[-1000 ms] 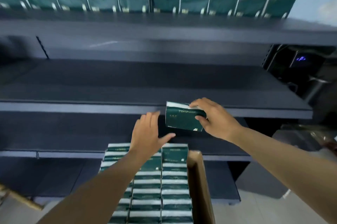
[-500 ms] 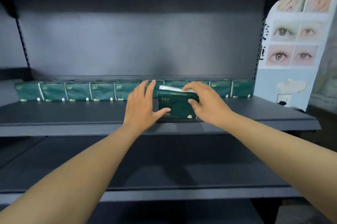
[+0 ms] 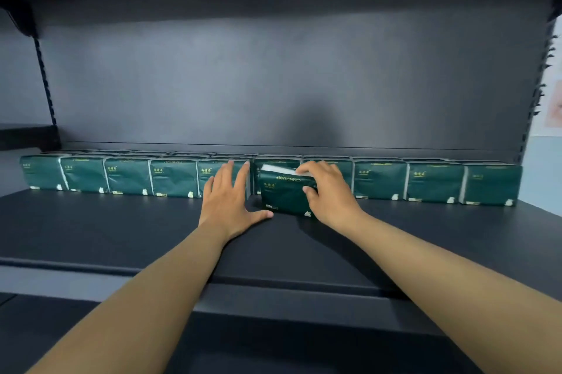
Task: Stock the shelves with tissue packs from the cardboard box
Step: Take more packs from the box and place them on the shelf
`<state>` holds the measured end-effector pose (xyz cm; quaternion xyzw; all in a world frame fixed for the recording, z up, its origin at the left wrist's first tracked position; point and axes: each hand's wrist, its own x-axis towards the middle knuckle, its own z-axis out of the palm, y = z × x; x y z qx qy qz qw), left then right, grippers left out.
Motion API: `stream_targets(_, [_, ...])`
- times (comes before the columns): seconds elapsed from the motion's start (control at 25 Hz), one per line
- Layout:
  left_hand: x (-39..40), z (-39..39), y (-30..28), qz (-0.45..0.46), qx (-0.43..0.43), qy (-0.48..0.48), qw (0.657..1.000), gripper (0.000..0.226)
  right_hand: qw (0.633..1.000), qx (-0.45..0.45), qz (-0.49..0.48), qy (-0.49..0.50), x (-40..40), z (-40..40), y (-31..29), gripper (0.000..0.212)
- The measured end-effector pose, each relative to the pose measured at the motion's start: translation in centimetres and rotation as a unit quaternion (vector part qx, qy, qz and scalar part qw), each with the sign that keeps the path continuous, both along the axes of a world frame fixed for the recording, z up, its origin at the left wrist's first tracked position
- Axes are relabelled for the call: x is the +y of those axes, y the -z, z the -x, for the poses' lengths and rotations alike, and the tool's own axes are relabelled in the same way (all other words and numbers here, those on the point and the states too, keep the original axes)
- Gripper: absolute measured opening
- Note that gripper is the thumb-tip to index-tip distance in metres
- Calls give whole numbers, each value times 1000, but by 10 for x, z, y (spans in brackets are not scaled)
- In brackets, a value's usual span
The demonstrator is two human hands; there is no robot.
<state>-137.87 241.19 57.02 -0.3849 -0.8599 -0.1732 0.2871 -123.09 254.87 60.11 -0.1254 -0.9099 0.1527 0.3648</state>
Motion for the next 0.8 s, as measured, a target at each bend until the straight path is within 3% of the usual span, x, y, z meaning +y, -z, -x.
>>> stream_targets(0.32, [32, 60, 3, 3, 17, -21, 1000, 112, 999, -2, -39, 9, 36, 87, 11, 37])
stream_targets(0.48, [41, 72, 4, 18, 36, -26, 999, 108, 993, -38, -101, 40, 43, 96, 23, 56])
stream_targets(0.8, [40, 71, 2, 22, 97, -46, 994, 104, 988, -81, -117, 65, 39, 94, 20, 69])
